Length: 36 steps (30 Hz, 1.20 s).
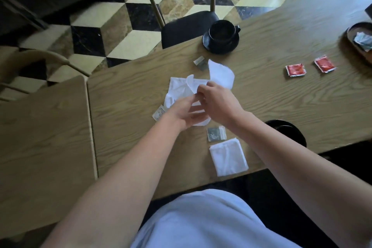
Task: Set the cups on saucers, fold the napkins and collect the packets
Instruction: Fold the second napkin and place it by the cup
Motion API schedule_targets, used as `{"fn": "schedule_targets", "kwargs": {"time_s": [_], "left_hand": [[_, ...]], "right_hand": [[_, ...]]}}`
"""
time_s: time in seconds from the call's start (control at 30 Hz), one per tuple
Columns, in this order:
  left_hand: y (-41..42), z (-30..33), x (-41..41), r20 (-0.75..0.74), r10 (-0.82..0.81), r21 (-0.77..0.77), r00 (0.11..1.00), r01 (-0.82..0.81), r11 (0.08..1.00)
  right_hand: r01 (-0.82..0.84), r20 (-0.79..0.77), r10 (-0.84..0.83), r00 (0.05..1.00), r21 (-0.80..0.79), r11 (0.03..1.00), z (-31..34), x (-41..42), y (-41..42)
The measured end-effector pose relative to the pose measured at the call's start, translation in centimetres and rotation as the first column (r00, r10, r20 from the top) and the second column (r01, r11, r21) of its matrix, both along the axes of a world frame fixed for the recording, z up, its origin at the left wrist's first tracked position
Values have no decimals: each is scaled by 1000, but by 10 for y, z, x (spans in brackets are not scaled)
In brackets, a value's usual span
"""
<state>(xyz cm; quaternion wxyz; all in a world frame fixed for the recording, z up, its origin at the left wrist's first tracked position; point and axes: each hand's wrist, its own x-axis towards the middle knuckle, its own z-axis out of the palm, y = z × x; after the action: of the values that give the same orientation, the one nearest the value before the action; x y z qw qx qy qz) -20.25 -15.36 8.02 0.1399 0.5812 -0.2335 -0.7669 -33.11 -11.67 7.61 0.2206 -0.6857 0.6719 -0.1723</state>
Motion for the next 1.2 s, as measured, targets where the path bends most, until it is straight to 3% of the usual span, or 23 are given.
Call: {"fn": "schedule_targets", "kwargs": {"time_s": [0.1, 0.23, 0.3, 0.37, 0.5, 0.6, 0.7, 0.8, 0.87, 0.93, 1.0, 1.1, 1.2], "left_hand": [[-3, 21, 26, -340, 158, 96, 927, -133, 986], [-6, 49, 62, -487, 193, 142, 852, -141, 980], [-6, 58, 82, -445, 138, 80, 885, -114, 990], [-3, 64, 97, -334, 66, -80, 940, -98, 992], [15, 66, 129, -143, 202, -247, 969, -233, 941], [34, 69, 158, -158, 123, -393, 980, -177, 902], [41, 78, 186, -126, 131, -468, 983, -176, 866], [35, 89, 222, -27, 357, -563, 934, -309, 766], [32, 93, 252, 22, 495, -631, 868, -372, 681], [35, 90, 281, 41, 571, -658, 820, -408, 633], [39, 85, 302, -21, 641, -595, 767, -525, 609], [37, 74, 328, -163, 775, -342, 610, -772, 536], [20, 65, 348, -158, 793, -231, 588, -803, 550]], "right_hand": [[-27, 145, 31, 989, -32, 999, 35, 22, 2], [62, 291, -17, 957, -145, 987, 69, 70, 17], [96, 330, -30, 943, -185, 978, 78, 92, 24], [181, 376, -119, 919, -134, 974, 81, 110, 26], [341, 402, -462, 791, 338, 877, 79, 129, 16], [266, 350, -514, 783, 559, 785, 73, 145, 15], [259, 195, -438, 877, 577, 775, 78, 160, 14], [376, 121, -449, 885, 383, 844, 97, 167, 7], [446, 301, -538, 787, 325, 834, 107, 170, 7], [479, 537, -618, 574, 393, 785, 111, 177, 12], [458, 663, -661, 352, 494, 739, 107, 191, 21], [425, 720, -694, 2, 628, 652, 91, 214, 33], [461, 697, -704, -134, 673, 579, 81, 224, 28]]}}
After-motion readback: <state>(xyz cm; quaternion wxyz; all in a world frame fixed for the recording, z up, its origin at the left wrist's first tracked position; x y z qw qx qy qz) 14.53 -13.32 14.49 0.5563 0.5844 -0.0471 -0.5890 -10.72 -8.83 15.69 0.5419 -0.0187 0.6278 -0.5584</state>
